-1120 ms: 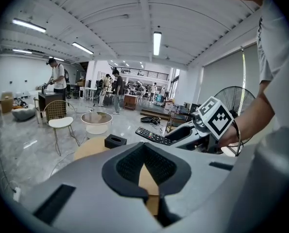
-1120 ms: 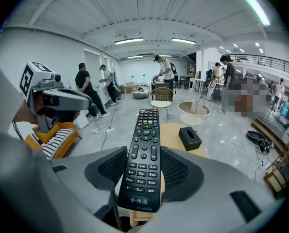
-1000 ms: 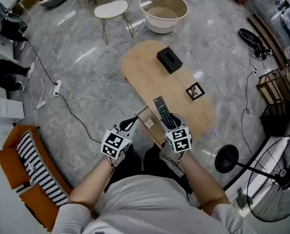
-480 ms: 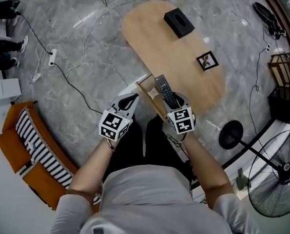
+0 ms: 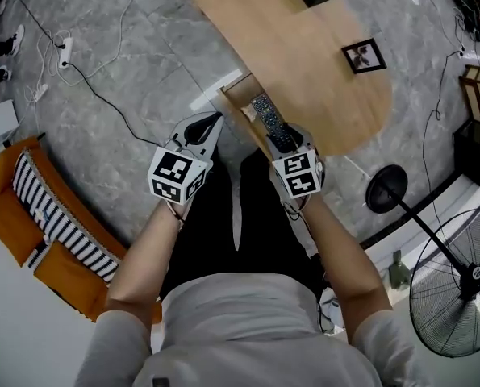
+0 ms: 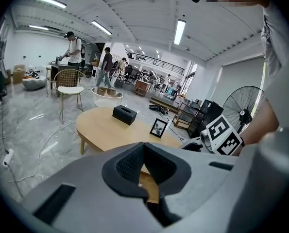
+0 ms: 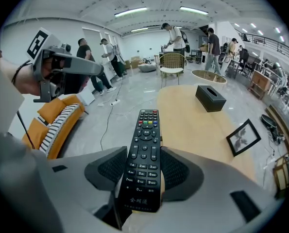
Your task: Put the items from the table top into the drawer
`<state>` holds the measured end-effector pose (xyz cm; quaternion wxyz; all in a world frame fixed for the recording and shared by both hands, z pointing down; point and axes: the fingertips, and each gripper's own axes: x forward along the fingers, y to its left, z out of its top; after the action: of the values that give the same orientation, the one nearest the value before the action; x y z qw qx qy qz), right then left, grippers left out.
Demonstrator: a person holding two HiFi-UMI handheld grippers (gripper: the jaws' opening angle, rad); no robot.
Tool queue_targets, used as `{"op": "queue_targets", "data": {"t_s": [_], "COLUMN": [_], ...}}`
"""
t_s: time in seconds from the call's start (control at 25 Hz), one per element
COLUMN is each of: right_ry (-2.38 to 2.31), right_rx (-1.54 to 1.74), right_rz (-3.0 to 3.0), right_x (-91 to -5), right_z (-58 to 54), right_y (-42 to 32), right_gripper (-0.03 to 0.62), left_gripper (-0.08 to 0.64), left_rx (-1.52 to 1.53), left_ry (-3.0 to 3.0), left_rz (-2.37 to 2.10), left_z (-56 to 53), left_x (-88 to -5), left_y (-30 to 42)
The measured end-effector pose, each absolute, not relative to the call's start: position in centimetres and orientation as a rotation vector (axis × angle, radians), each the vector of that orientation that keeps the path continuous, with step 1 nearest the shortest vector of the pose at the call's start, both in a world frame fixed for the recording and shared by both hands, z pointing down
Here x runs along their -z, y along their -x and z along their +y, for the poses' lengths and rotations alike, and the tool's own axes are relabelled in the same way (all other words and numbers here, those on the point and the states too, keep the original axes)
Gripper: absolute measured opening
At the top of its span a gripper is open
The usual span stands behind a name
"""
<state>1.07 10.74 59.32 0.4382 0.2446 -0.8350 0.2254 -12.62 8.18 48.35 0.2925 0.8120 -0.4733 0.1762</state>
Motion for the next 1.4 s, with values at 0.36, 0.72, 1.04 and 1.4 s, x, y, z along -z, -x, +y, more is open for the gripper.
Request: {"op": "queue_targets", "data": {"t_s": [0.36,0.72,1.04,1.4], "right_ry": [-0.535,-0.483,-0.451,-0.431], "right_rx": [-0.59,-0.617,-0.644,-0.658], "right_rz": [-1.997,-1.949,-1.908,-1.864], "right_x": [-68.1,-75.3,-81.6,-86.6], "right_z": [12.1,13.3,13.2,14.0], "right_y": [-1.6,-1.3,-0.8,-0.9], "right_gripper": [0.233,0.233,0.233,0.233], "left_gripper": [0.009,0.009,0.009,0.009], "left_rx": [-0.496,-0.518,-0.521,-0.526], "left_ry": [-2.123,-2.079,-2.074,-2.042], "left_rz": [-1.245,-1.199,-1.168,-1.136], "left_z": [8.5,9.0,8.7,10.0], "left_x": [-54.7,-60.6,-65.3,-69.0], "left_y": [12.1,12.6,12.5,12.2]}}
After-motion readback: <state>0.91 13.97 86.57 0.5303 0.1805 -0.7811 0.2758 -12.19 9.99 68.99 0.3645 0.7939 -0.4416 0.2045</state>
